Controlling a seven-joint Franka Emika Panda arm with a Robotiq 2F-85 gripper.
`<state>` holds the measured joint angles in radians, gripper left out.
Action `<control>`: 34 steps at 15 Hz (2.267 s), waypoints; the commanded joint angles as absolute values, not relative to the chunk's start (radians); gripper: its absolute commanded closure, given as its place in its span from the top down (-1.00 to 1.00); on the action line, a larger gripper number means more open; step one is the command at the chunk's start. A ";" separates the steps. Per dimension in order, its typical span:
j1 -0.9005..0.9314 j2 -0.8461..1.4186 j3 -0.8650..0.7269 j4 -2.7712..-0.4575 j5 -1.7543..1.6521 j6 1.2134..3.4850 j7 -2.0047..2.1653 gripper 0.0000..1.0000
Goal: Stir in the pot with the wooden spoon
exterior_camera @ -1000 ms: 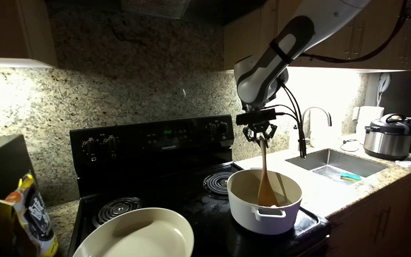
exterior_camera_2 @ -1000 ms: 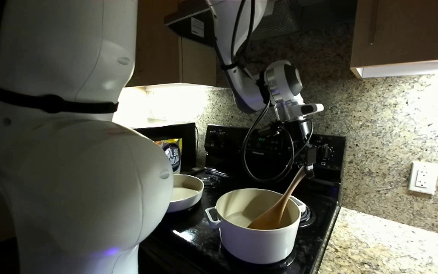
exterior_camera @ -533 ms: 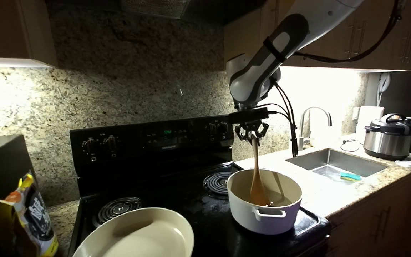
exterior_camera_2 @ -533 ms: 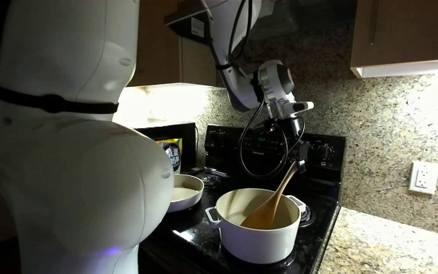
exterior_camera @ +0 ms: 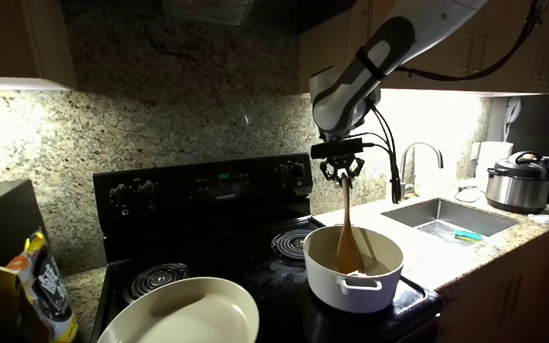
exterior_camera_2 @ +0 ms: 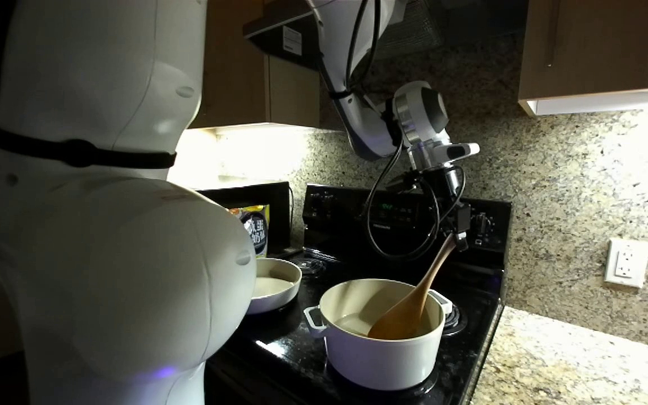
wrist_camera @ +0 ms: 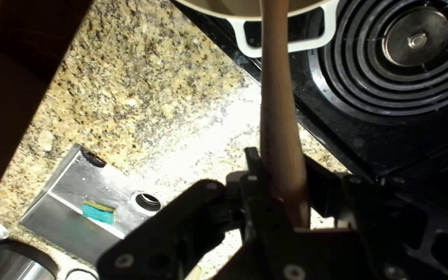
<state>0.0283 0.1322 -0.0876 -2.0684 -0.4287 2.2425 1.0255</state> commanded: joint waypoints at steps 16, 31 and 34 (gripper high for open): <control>0.063 0.183 -0.064 -2.014 -0.424 2.206 1.001 -0.85; 0.052 0.200 -0.068 -2.028 -0.381 2.203 0.984 -0.85; 0.063 0.203 -0.049 -2.004 -0.364 2.191 0.963 -0.85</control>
